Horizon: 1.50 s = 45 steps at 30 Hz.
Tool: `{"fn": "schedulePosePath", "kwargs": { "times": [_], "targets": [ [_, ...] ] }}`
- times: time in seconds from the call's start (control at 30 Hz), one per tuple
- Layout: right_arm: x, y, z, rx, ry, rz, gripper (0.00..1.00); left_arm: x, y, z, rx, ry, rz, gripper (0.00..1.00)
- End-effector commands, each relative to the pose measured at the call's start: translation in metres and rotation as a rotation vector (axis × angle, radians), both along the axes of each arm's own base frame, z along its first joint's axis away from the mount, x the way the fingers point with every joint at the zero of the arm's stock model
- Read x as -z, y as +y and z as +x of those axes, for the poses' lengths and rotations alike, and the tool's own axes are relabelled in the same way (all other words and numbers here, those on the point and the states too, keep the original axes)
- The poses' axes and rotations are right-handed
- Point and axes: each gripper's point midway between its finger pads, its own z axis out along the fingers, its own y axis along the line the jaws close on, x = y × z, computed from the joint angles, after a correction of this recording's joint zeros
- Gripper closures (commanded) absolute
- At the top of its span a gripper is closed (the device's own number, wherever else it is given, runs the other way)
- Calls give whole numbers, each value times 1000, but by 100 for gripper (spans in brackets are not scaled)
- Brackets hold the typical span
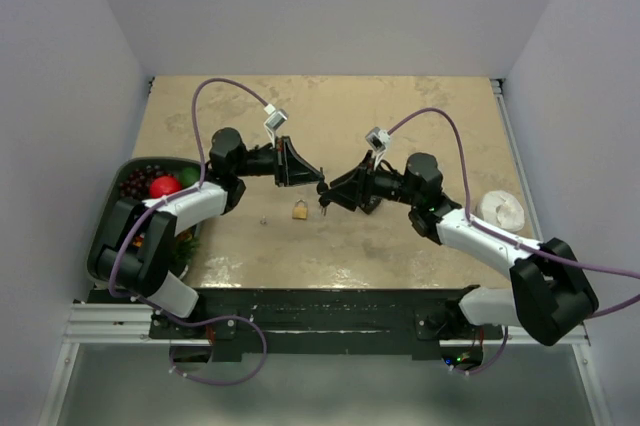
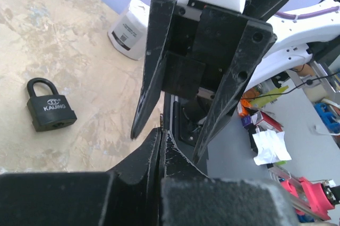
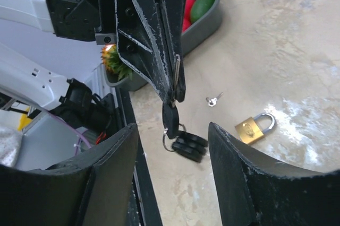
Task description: Unlock with the key
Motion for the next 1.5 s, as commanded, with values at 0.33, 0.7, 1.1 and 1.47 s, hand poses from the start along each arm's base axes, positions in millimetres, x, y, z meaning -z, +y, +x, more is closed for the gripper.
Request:
{"fn": "schedulePosePath", "kwargs": {
  "times": [0.33, 0.7, 1.1, 1.47],
  "targets": [
    [-15, 17, -2, 44, -69, 83, 52, -27, 2, -14, 39, -102, -86, 100],
    [-24, 12, 0, 79, -96, 99, 70, -24, 2, -12, 32, -87, -75, 100],
    [1, -14, 28, 291, 13, 19, 100, 4, 8, 36, -186, -142, 174, 24],
    [43, -140, 71, 913, 90, -360, 100, 62, 9, 67, -414, -289, 639, 10]
  ]
}}
